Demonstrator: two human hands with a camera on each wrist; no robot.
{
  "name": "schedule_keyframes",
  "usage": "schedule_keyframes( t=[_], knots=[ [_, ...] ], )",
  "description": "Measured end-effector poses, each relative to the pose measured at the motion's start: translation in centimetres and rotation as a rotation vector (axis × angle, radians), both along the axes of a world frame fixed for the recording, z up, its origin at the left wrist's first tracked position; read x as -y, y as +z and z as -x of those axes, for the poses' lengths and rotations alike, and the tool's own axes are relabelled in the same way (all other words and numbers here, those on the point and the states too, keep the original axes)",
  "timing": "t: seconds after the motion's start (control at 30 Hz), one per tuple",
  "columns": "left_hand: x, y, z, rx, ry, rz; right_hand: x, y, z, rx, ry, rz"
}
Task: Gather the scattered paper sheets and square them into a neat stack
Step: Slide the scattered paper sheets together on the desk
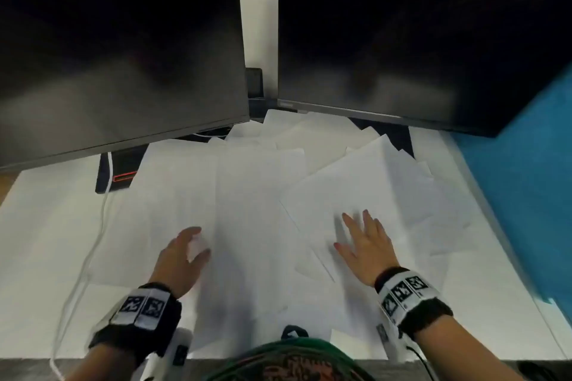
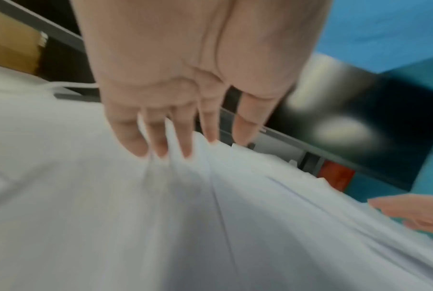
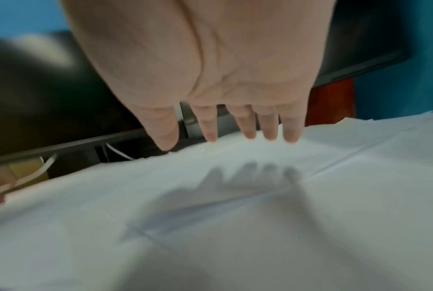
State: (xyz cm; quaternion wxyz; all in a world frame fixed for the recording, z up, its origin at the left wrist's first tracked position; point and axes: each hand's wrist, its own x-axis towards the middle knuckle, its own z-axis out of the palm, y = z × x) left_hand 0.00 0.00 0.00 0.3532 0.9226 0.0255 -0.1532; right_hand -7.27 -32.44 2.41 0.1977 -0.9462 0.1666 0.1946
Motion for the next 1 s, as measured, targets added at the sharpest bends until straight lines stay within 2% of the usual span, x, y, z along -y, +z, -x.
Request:
schedule_keyframes(
  t=[0.03,0.1,0.2,0.3,0.37,0.43,0.5,0.57,0.6,0.67,0.73,0.8,0.9,1.0],
  knots=[
    [0.8,-0.6,-0.8,-0.003,0.058,-0.093,-0.3,-0.3,-0.9,-0.054,0.028,0.061],
    [2.7,-1.0,-1.6,-0.114,0.15,-0.26,-1.0,-1.1,-1.8,-0.158,0.113,0.126],
    [5.3,-1.2,-1.4,-0.198,0.086,-0.42,-1.9,-2.7,-0.9,-0.212,0.284,0.13],
    [5.9,-1.9,-1.3,-0.167,0.024,-0.419,-1.8,-3.3,0.5,-0.189,0.493,0.105],
    [5.9,-1.9,-1.2,-0.138,0.051,-0.365,-1.3,-2.5,1.0,-0.152,0.546,0.017],
    [5.4,-1.8,-1.0,-0.049,0.127,-0.244,-0.3,-2.0,1.2,-0.047,0.416,-0.05],
    [4.6,-1.9,-0.9,0.051,0.182,-0.116,1.1,-1.9,0.7,0.07,0.079,-0.02],
    [4.0,-2.0,-0.8,0.074,0.193,-0.065,2.2,-2.2,0.2,0.017,-0.215,0.051],
    [4.0,-2.1,-0.8,0.066,0.183,-0.072,2.4,-2.4,-0.1,-0.04,-0.266,0.077],
    [4.4,-2.0,-0.8,0.042,0.147,-0.117,1.6,-2.6,-0.4,-0.101,-0.212,0.089],
    [4.9,-1.8,-0.9,0.031,0.103,-0.188,-0.3,-2.7,-0.5,-0.095,-0.096,0.055],
    [5.0,-1.7,-1.2,0.031,0.082,-0.147,-2.3,-2.5,-0.3,-0.042,-0.054,-0.008],
    [4.5,-1.1,-1.8,0.004,0.101,0.056,-3.3,-1.9,-0.6,0.128,-0.256,-0.077],
    [4.0,-0.7,-2.5,-0.103,0.138,0.148,-2.7,-1.4,-1.0,0.195,-0.516,-0.198]
  ],
)
